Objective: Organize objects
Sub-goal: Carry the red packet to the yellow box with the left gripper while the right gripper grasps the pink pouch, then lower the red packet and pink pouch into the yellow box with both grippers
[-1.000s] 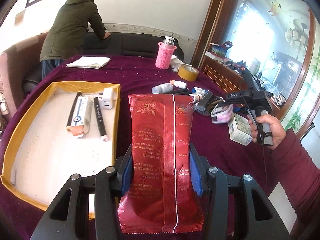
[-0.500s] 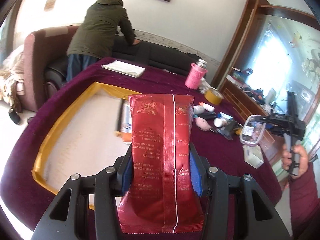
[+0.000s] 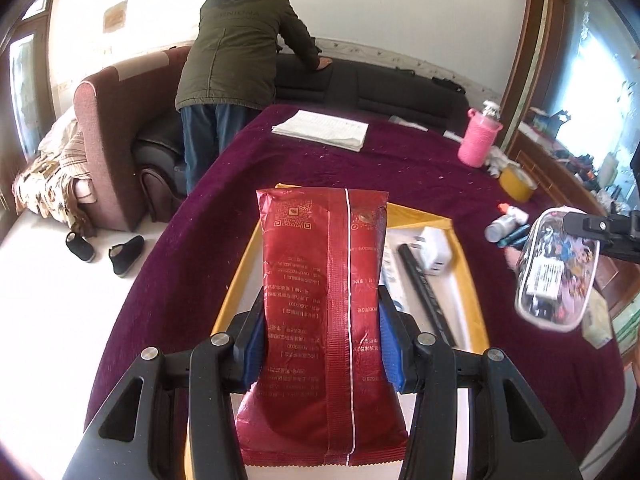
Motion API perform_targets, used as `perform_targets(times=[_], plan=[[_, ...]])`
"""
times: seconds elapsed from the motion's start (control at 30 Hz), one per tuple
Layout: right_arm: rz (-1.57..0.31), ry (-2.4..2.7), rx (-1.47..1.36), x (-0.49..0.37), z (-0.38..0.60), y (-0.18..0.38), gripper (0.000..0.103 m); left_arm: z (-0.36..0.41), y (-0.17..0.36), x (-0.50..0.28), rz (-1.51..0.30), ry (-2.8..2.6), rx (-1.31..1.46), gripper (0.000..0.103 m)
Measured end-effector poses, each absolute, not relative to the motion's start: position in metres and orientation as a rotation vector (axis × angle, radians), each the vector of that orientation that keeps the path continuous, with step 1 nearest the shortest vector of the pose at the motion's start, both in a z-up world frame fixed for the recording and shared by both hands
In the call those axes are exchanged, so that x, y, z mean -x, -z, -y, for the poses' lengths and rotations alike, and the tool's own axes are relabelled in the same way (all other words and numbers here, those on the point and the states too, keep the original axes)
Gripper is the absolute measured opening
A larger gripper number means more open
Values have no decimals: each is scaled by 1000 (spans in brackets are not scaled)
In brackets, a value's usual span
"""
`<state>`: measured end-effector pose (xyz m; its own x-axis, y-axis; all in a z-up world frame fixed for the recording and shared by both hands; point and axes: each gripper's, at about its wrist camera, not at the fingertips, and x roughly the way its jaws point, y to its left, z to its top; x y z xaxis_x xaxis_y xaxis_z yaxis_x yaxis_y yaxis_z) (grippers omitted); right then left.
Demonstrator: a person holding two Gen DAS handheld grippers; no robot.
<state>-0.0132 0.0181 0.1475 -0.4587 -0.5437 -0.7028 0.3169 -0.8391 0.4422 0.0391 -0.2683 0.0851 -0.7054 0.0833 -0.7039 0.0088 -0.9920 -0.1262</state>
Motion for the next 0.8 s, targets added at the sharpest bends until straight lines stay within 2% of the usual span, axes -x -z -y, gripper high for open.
perform_targets(times=[0.27, 0.43, 0.57, 0.6, 0.67, 0.8], plan=[[296, 2118, -1344, 57, 84, -110, 32, 284, -54, 13, 190, -2844, 1327, 43], [307, 2039, -1426, 88, 120, -85, 32, 296, -44, 22, 282, -2828, 1345, 44], [294, 2030, -1481, 104, 137, -69, 32, 297, -46, 23, 263, -2849, 1331, 45], [294, 2033, -1490, 107, 140, -66, 32, 297, -48, 22, 274, -2845, 1322, 46], [313, 2033, -1496, 115, 144, -62, 32, 301, -55, 18, 308, -2844, 1300, 55], [310, 2051, -1513, 125, 151, -59, 34, 309, -73, 0, 364, -2868, 1225, 57]])
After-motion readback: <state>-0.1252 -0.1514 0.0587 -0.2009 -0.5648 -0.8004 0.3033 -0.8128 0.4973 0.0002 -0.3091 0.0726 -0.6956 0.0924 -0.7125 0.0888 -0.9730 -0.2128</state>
